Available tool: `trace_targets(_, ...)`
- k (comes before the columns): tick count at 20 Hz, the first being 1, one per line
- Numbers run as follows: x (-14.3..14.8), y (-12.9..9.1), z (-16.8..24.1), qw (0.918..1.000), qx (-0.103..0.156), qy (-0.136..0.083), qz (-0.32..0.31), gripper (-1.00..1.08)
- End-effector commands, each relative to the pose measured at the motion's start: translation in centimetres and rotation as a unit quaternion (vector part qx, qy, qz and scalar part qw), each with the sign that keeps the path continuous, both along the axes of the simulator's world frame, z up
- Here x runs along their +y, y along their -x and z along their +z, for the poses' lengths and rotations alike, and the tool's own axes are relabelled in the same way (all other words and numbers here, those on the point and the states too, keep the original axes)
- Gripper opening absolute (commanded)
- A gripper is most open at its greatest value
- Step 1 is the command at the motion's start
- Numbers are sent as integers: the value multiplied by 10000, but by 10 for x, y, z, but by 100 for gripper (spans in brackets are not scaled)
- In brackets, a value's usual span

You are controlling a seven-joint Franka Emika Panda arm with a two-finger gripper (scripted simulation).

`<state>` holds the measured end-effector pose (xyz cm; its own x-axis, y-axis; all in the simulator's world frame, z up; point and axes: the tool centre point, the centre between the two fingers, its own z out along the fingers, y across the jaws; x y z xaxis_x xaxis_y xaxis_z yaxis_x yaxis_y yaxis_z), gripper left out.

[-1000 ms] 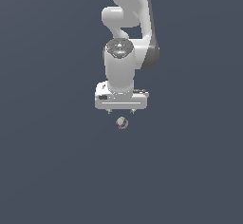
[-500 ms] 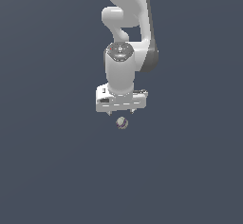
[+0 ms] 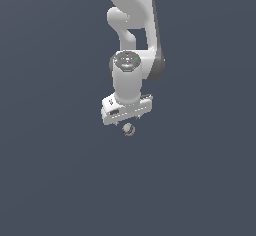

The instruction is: Pick up the object and move it to a goal position.

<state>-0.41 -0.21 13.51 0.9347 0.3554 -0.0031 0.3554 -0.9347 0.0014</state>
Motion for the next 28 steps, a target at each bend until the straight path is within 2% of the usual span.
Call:
trace_targets(1,0,1,-6,9993,2,6,369,100)
trace_targets(8,1,4,-22,9904,6,10,1383,100)
trace_targets(16,3,8,-38,9703,2,0,2417,100)
trace_targets(22,5,10,-45,9572,-4,-10,2894,100)
trace_targets(28,5,11,-48,9505,-7,-15,3108,100)
